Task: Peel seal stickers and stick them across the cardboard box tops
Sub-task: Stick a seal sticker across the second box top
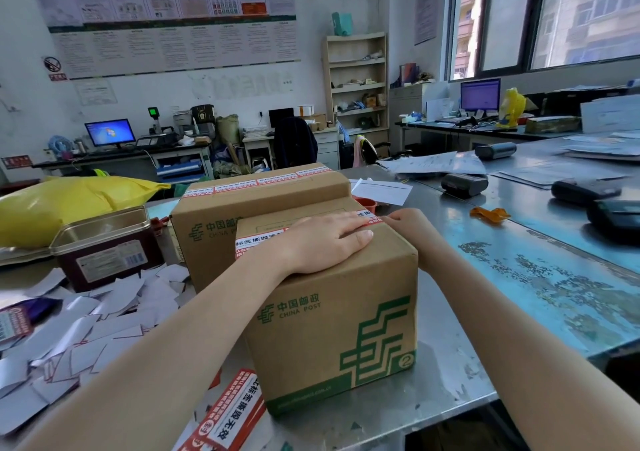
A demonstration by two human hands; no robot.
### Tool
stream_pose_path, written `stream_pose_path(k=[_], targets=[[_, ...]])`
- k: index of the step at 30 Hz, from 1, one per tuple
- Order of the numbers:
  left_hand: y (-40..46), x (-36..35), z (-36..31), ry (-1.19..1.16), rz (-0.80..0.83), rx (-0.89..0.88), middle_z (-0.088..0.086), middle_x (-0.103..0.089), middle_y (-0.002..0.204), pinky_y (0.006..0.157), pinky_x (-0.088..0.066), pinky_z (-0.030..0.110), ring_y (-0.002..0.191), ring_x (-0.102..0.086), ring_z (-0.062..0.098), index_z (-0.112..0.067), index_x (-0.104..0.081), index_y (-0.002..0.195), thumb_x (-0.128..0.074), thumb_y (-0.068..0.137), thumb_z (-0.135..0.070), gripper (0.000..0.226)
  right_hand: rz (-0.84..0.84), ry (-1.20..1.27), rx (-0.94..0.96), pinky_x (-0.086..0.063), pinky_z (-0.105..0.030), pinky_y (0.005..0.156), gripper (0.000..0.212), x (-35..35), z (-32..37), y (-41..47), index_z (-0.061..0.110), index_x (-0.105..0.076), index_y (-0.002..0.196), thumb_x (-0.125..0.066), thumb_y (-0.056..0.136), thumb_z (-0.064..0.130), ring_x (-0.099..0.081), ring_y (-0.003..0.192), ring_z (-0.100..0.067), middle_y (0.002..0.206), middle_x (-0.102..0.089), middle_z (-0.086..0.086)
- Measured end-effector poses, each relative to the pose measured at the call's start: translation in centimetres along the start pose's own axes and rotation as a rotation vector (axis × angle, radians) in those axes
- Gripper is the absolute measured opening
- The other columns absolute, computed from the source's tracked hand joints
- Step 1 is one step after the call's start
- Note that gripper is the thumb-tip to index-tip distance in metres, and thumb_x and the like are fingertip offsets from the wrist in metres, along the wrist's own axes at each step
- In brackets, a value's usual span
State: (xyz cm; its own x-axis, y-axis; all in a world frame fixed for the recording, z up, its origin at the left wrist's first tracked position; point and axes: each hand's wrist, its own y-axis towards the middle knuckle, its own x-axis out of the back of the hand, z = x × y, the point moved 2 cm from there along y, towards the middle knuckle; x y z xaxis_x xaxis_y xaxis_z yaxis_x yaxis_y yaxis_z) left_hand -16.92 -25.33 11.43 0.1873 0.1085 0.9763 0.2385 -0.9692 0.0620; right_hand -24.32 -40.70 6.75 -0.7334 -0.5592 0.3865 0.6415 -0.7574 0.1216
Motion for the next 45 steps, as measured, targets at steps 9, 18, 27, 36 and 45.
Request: stream_pose_path(k=[9, 18, 27, 36, 45], targets=[[0.0, 0.1, -0.1, -0.001, 0.004, 0.005, -0.012, -0.021, 0.155, 0.117, -0.013, 0.036, 0.142, -0.016, 0.006, -0.033, -0.026, 0.145, -0.025, 0.098, -0.049, 0.05, 0.136, 0.27, -0.22, -0.049, -0.029, 0.069, 0.066, -0.6, -1.1, -0.7, 0.009, -0.061, 0.112, -0.055, 0.077, 0.065, -0.063, 0.091, -0.022, 0.099, -0.068, -0.009], [0.0, 0.0, 0.0, 0.01, 0.003, 0.001, -0.011, -0.022, 0.155, 0.116, -0.014, 0.038, 0.142, -0.017, 0.007, -0.033, -0.027, 0.145, -0.025, 0.097, -0.049, 0.05, 0.142, 0.237, -0.175, -0.048, -0.027, 0.071, 0.061, -0.6, 0.0, -0.2, 0.007, -0.059, 0.116, -0.053, 0.083, 0.058, -0.062, 0.089, -0.017, 0.096, -0.067, -0.005], [0.0, 0.0, 0.0, 0.012, 0.006, 0.003, -0.01, -0.022, 0.155, 0.116, -0.015, 0.04, 0.142, -0.017, 0.008, -0.033, -0.026, 0.145, -0.025, 0.097, -0.05, 0.05, 0.106, 0.19, -0.145, -0.04, -0.022, 0.059, 0.029, -0.8, 0.1, -0.6, 0.008, -0.06, 0.091, -0.051, 0.092, 0.036, -0.055, 0.069, -0.013, 0.076, -0.06, -0.003], [-0.1, 0.1, -0.1, 0.002, 0.005, 0.005, -0.011, -0.022, 0.154, 0.116, -0.013, 0.036, 0.142, -0.017, 0.007, -0.033, -0.026, 0.144, -0.025, 0.098, -0.049, 0.049, 0.123, 0.265, -0.189, -0.043, -0.044, 0.097, 0.027, -0.9, -0.8, -1.3, 0.001, -0.06, 0.104, -0.054, 0.091, 0.024, -0.058, 0.095, -0.029, 0.089, -0.063, -0.011], [-0.1, 0.0, -0.1, 0.002, 0.007, 0.002, -0.011, -0.022, 0.154, 0.116, -0.014, 0.036, 0.142, -0.017, 0.007, -0.034, -0.026, 0.144, -0.025, 0.098, -0.049, 0.049, 0.125, 0.335, -0.199, -0.047, -0.042, 0.096, 0.052, -0.7, -1.0, -2.4, 0.009, -0.062, 0.106, -0.054, 0.084, 0.055, -0.062, 0.098, -0.026, 0.101, -0.068, -0.012]])
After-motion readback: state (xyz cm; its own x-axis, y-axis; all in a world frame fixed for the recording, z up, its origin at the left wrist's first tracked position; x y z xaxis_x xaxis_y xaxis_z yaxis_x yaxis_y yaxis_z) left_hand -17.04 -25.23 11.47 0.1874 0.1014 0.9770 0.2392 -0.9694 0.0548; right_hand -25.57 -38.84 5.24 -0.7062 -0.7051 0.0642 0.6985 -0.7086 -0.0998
